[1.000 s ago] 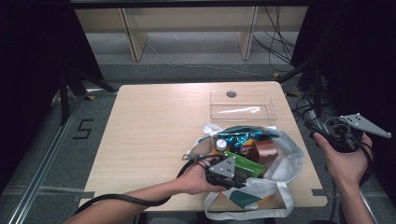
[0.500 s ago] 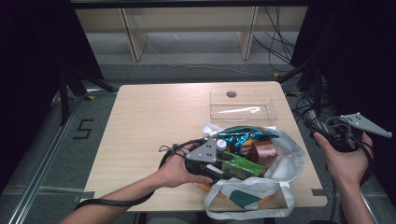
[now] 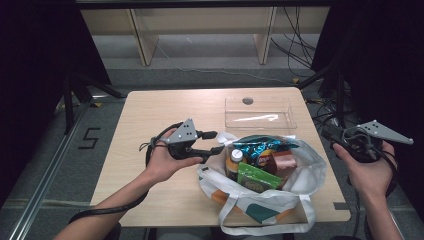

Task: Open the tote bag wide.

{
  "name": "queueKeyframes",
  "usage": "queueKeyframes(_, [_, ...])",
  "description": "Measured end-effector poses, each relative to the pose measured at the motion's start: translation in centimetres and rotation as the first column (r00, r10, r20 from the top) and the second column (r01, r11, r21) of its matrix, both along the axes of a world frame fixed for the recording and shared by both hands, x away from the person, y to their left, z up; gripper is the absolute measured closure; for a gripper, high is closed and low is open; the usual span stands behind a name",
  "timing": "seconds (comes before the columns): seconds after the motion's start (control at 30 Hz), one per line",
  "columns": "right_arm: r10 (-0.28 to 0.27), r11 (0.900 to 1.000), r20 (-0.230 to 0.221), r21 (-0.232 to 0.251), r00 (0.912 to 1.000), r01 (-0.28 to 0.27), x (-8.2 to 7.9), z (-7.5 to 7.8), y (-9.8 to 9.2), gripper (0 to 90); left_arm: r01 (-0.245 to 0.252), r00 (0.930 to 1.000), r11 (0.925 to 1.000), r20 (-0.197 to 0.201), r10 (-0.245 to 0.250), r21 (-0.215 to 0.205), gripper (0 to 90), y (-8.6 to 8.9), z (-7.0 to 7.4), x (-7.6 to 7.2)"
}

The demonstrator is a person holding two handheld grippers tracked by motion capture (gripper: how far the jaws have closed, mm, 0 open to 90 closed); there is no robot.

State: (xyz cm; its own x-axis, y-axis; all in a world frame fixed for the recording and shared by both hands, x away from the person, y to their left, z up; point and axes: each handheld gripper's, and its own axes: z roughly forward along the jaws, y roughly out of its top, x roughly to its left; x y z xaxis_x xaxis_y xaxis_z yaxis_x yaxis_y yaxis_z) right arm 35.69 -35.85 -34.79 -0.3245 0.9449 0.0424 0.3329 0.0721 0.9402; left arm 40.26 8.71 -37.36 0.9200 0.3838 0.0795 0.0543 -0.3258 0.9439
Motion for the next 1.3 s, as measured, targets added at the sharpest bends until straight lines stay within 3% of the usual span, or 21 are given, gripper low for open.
queueKeyframes(0.23, [0.078, 0.997, -0.074, 0.011, 0.9942, -0.077, 0.0, -0.3, 0.7, 69.8, 0.022, 0.9990, 0.9966, 0.038, -0.025, 0.079, 48.9, -0.4, -0.8, 0.5])
queueKeyframes(0.3, [0.117, 0.993, -0.080, -0.006, 0.9899, -0.118, 0.1, -0.6, 0.8, 68.3, 0.028, 0.9991, 0.9949, 0.029, -0.031, 0.097, 50.0, -0.5, -1.1, 0.6])
queueKeyframes(0.37, [0.115, 0.993, -0.093, 0.009, 0.9890, -0.115, 0.0, -0.7, 1.0, 67.6, 0.029, 0.9992, 0.9937, 0.023, -0.031, 0.108, 50.9, -0.5, -1.4, 0.6])
queueKeyframes(0.4, [0.145, 0.989, -0.098, -0.005, 0.9846, -0.146, 0.0, -0.8, 0.9, 67.2, 0.028, 0.9995, 0.9936, 0.011, -0.029, 0.109, 51.1, -0.5, -1.6, 0.7])
queueKeyframes(0.53, [0.158, 0.987, -0.115, -0.014, 0.9807, -0.161, 0.1, -1.1, 1.1, 66.7, 0.030, 0.9995, 0.9922, 0.003, -0.030, 0.121, 53.2, -0.7, -1.8, 0.7])
queueKeyframes(0.6, [0.168, 0.985, -0.147, -0.007, 0.9748, -0.171, 0.1, -1.2, 1.3, 66.9, 0.034, 0.9992, 0.9893, 0.016, -0.037, 0.142, 57.2, -0.8, -2.0, 0.9])
queueKeyframes(0.63, [0.169, 0.985, -0.133, -0.009, 0.9766, -0.172, 0.2, -1.4, 1.5, 67.5, 0.034, 0.9991, 0.9890, 0.020, -0.037, 0.144, 59.5, -0.9, -2.1, 0.9])
queueKeyframes(0.7, [0.183, 0.982, -0.176, -0.002, 0.9672, -0.187, 0.1, -1.3, 1.5, 72.0, 0.032, 0.9987, 0.9879, 0.036, -0.038, 0.152, 68.1, -1.0, -2.2, 0.9])
queueKeyframes(0.77, [0.207, 0.976, -0.153, -0.031, 0.9663, -0.214, 0.3, -1.1, 1.3, 71.5, 0.026, 0.9990, 0.9879, 0.031, -0.031, 0.153, 73.0, -1.0, -2.1, 1.0])
queueKeyframes(0.87, [0.204, 0.978, -0.161, -0.011, 0.9657, -0.208, -0.1, -0.7, 1.3, 71.0, 0.021, 0.9994, 0.9885, 0.024, -0.025, 0.150, 76.6, -1.0, -2.0, 1.1])
queueKeyframes(0.93, [0.221, 0.974, -0.146, -0.023, 0.9642, -0.227, 0.0, -0.5, 1.3, 70.9, 0.015, 0.9995, 0.9882, 0.023, -0.019, 0.153, 78.9, -1.0, -1.9, 1.1])
queueKeyframes(0.97, [0.226, 0.971, -0.154, -0.049, 0.9620, -0.236, 0.1, -0.8, 1.4, 70.6, 0.009, 0.9996, 0.9882, 0.023, -0.013, 0.153, 80.7, -0.9, -1.9, 1.2])
queueKeyframes(1.1, [0.226, 0.969, -0.202, -0.054, 0.9529, -0.241, 0.4, -1.9, 1.9, 75.4, -0.010, 0.9998, 0.9892, 0.018, 0.008, 0.146, 83.6, -0.8, -1.7, 1.4])
queueKeyframes(1.13, [0.233, 0.963, -0.232, -0.077, 0.9445, -0.257, 0.5, -1.9, 1.8, 79.1, -0.013, 0.9998, 0.9897, 0.015, 0.011, 0.142, 84.5, -0.9, -1.7, 1.5])
queueKeyframes(1.17, [0.233, 0.964, -0.246, -0.068, 0.9409, -0.256, 0.5, -2.1, 2.0, 83.9, -0.020, 0.9998, 0.9902, 0.009, 0.019, 0.138, 85.4, -0.9, -1.7, 1.5])
queueKeyframes(1.2, [0.232, 0.961, -0.244, -0.090, 0.9417, -0.260, 0.6, -2.1, 1.9, 86.6, -0.024, 0.9997, 0.9903, 0.006, 0.023, 0.137, 86.1, -0.9, -1.6, 1.6])
queueKeyframes(1.23, [0.228, 0.964, -0.251, -0.073, 0.9406, -0.254, 0.5, -2.1, 2.1, 88.2, -0.031, 0.9995, 0.9906, 0.001, 0.031, 0.133, 86.7, -0.9, -1.6, 1.7])
queueKeyframes(1.27, [0.217, 0.971, -0.242, -0.045, 0.9456, -0.234, 0.5, -2.2, 2.3, 88.6, -0.039, 0.9992, 0.9909, -0.006, 0.040, 0.129, 87.1, -0.9, -1.6, 1.8])
queueKeyframes(1.3, [0.215, 0.970, -0.225, -0.063, 0.9504, -0.234, 0.6, -2.2, 2.3, 88.8, -0.044, 0.9989, 0.9909, -0.008, 0.046, 0.127, 87.4, -0.9, -1.6, 1.9])
